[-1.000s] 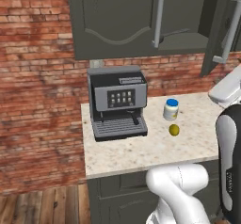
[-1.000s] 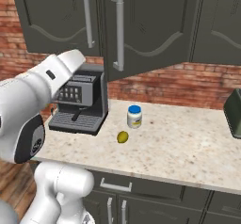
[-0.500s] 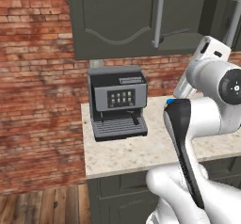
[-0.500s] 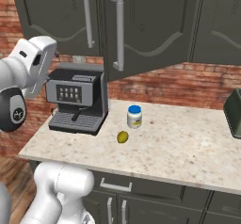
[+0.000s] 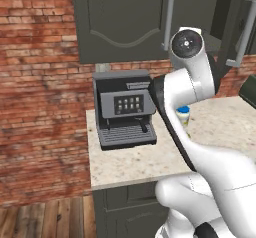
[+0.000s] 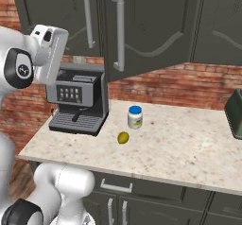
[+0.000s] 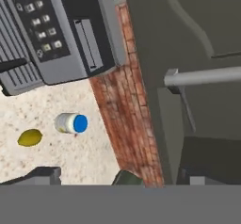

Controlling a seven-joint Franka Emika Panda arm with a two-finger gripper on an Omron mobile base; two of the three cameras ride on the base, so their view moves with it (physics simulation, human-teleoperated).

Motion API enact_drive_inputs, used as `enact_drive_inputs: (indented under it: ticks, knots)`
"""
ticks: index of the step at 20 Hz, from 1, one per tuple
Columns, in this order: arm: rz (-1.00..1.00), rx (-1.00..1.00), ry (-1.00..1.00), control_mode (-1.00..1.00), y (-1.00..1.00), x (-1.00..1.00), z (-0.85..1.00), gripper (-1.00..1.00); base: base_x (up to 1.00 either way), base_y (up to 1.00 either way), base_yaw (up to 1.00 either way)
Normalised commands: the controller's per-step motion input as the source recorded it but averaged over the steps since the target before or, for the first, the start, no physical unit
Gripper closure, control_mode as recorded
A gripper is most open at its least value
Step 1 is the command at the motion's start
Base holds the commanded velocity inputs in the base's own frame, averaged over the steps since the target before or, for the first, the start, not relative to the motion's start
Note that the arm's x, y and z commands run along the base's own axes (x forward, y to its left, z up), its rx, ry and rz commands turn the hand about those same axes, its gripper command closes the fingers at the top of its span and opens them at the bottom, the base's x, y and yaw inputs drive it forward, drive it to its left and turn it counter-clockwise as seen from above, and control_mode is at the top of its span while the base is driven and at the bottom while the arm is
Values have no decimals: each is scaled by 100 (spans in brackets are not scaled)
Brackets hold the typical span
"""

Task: Pick the pan from the cabinet and place it on the stove. Then turn on the stove burner for the pan.

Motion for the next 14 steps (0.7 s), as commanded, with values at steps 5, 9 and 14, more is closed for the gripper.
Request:
enact_drive_inputs:
  ticks: [5, 9, 14]
  knots:
    - [-11, -13, 9, -100, -18, 26, -9, -100, 0, 0, 0]
    - [-12, -9, 0, -100, -23, 1, -17, -100, 0, 0, 0]
    - [-15, -9, 0, -100, -7, 0, -31, -100, 0, 0, 0]
